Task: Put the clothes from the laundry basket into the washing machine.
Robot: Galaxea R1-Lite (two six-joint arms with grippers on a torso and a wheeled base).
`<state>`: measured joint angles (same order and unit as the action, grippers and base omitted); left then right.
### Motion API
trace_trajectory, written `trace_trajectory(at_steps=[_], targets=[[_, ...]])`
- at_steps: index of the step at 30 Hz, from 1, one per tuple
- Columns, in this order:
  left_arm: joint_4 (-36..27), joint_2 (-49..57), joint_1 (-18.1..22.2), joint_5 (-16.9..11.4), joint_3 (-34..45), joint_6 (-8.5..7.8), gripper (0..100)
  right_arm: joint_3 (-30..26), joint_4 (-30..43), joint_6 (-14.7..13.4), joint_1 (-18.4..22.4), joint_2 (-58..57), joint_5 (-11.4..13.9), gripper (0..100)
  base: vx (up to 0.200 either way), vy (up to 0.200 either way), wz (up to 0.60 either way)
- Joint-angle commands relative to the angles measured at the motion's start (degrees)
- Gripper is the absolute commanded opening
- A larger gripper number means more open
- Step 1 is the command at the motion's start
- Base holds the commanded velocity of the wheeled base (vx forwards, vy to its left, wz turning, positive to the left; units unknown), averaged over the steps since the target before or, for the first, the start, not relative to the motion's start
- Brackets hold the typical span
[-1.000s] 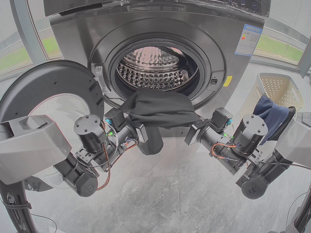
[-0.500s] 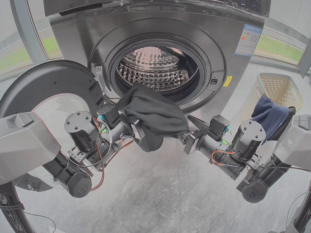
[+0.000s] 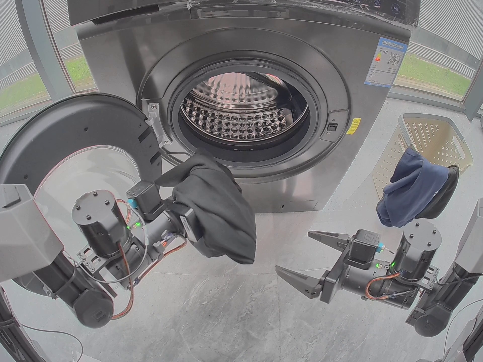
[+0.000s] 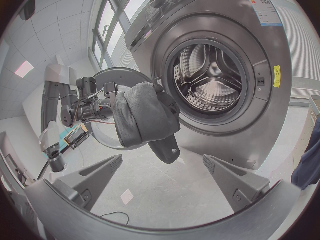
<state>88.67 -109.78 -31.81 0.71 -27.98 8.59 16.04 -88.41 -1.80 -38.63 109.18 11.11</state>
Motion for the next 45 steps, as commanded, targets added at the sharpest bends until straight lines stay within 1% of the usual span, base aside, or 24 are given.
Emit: trace_trajectory(at_steps=[1, 3, 6, 8, 9, 10, 11, 12, 13, 15, 22, 32, 45], targets=[[0.2, 4.4, -0.4, -0.4, 6.0, 0.11, 0, -2.5, 0.0, 0.1, 0.6, -3.0, 1.4, 100, 0.0, 0.0, 0.0], [0.2, 4.4, -0.3, -0.4, 6.4, 0.19, 0, -1.7, 0.0, -0.3, 0.7, -2.7, 1.2, 100, 0.0, 0.0, 0.0], [0.2, 4.6, 0.0, -0.5, 6.1, 0.37, 0, -0.9, 0.0, -0.2, 2.9, -2.4, 0.8, 100, 0.0, 0.0, 0.0], [0.1, 4.7, 0.0, -0.5, 6.0, 0.37, 0, 1.8, 0.0, -0.2, 4.8, -2.1, 0.5, 100, 0.0, 0.0, 0.0], [0.1, 4.7, 0.0, -0.5, 6.0, 0.28, 0, 3.5, 0.0, -0.3, 5.4, -1.9, -0.2, 100, 0.0, 0.0, 0.0], [0.1, 4.7, -0.2, -0.5, 6.1, 0.37, 0, 5.1, 0.0, -0.5, 5.9, -1.7, -1.8, 100, 0.0, 0.0, 0.0], [0.1, 4.7, -0.2, -0.5, 6.1, 0.37, 0, 5.1, 0.0, -0.5, 5.9, -1.7, -1.8, 100, 0.0, 0.0, 0.0], [0.1, 4.9, -0.2, -0.5, 6.4, 0.19, 0, 6.5, 0.0, -0.8, 7.0, -1.6, -4.3, 100, 0.0, 0.0, 0.0], [0.1, 4.9, -0.3, -0.5, 6.4, 0.19, 0, 7.1, 0.1, -1.5, 8.0, -1.6, -5.1, 100, 0.0, 0.0, 0.0], [0.1, 5.0, -0.4, -0.5, 6.6, 0.02, 0, 7.0, 0.0, -2.5, 9.3, -1.5, -5.4, 100, 0.0, 0.0, 0.0], [0.1, 6.6, -0.6, -1.1, 7.3, 0.19, 0, 6.9, 0.0, -2.6, 11.3, -1.5, -5.7, 100, 0.0, 0.0, 0.0], [0.1, 6.5, -1.9, -1.3, 7.7, -0.95, 0, 6.5, 0.0, -2.5, 11.1, -1.1, -5.7, 100, 0.0, 0.0, 0.0], [0.1, 5.9, -3.1, -1.2, 7.8, -1.04, 0, 6.4, 0.0, -2.4, 10.9, -1.0, -5.7, 100, 0.2, 0.0, 0.0]])
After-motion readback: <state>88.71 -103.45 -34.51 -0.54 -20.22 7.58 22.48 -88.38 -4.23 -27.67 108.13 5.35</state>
